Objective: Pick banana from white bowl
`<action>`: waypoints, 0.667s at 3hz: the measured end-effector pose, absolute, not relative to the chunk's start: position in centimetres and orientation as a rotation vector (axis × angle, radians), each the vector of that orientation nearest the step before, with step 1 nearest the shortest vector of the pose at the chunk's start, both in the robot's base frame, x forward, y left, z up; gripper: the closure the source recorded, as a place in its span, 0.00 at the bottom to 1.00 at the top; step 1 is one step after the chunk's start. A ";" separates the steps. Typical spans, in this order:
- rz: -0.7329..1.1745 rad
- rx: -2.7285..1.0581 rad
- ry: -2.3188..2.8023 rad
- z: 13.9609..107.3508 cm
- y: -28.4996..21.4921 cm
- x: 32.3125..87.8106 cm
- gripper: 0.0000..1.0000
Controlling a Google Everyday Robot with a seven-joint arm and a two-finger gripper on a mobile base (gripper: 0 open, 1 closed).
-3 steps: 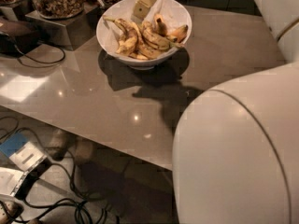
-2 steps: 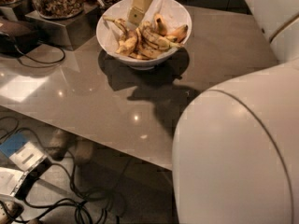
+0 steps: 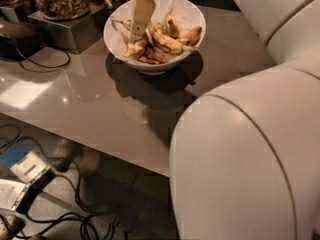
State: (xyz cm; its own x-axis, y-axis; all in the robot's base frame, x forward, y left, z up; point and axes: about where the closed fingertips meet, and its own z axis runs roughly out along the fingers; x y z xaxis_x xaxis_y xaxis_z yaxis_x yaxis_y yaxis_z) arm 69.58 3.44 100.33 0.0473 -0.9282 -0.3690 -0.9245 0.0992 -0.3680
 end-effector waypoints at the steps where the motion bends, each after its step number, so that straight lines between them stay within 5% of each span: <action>1: -0.095 -1.789 1.865 100.5 3.2 70.6 0.42; 2: -0.147 -1.769 1.873 100.5 2.7 71.4 0.65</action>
Offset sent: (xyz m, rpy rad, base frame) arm 0.0255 -0.0165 0.0061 -0.0782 -0.1130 -0.0891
